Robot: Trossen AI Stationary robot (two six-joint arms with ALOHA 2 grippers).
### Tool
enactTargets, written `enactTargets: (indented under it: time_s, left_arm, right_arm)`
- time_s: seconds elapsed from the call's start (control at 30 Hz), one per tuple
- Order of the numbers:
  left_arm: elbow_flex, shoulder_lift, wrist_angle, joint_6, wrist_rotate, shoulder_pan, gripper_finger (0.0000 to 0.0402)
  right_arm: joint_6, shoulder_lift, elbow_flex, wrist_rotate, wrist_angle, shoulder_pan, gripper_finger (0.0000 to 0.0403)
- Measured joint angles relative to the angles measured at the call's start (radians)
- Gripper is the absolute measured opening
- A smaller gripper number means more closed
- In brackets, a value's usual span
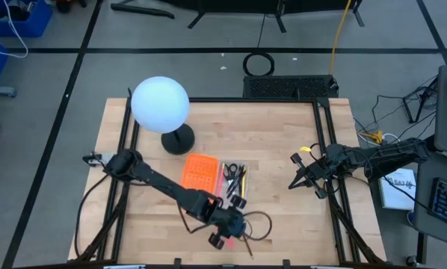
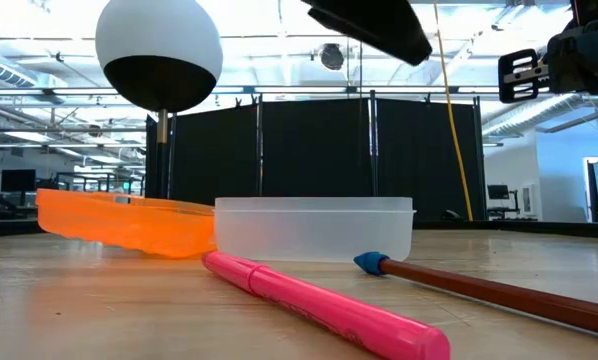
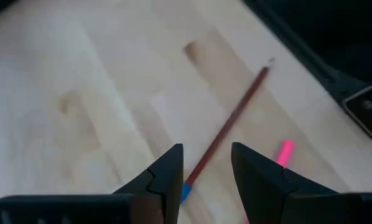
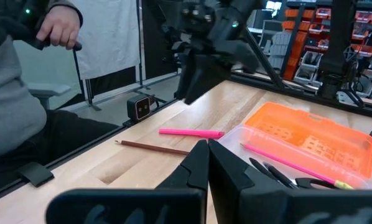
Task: Pick & place school supplies into a supply box
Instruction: Put the pink pen into the transparent bin
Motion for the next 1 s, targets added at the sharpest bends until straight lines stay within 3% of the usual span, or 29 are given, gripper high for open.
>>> enactTargets:
  time_s: [0.2,0.43,0.6,0.77,1.0]
  left_arm:
    - [0.001,0.053,-0.004,0.036,0.016,-0.033,0.0143]
    - [0.000,0.119,-0.147,0.060,0.000,-0.063,0.0143]
    - [0.001,0.124,-0.123,0.172,0.005,-0.077,0.0143]
    - [0.001,0.125,-0.139,0.173,0.031,-0.078,0.0143]
    - [0.001,0.150,-0.098,0.194,0.051,-0.082,0.0143]
  right_arm:
    - [0.003,0.000,0.000,0.000,0.001,0.000,0.0000]
    - [0.003,0.009,0.000,0.000,0.000,0.000,0.0000]
    - [0.003,0.030,0.000,0.037,0.000,0.000,0.0000]
    - [0.003,0.055,0.000,0.131,-0.001,0.000,0.0000]
    - [-0.024,0.070,0.000,0.131,0.001,0.000,0.0000]
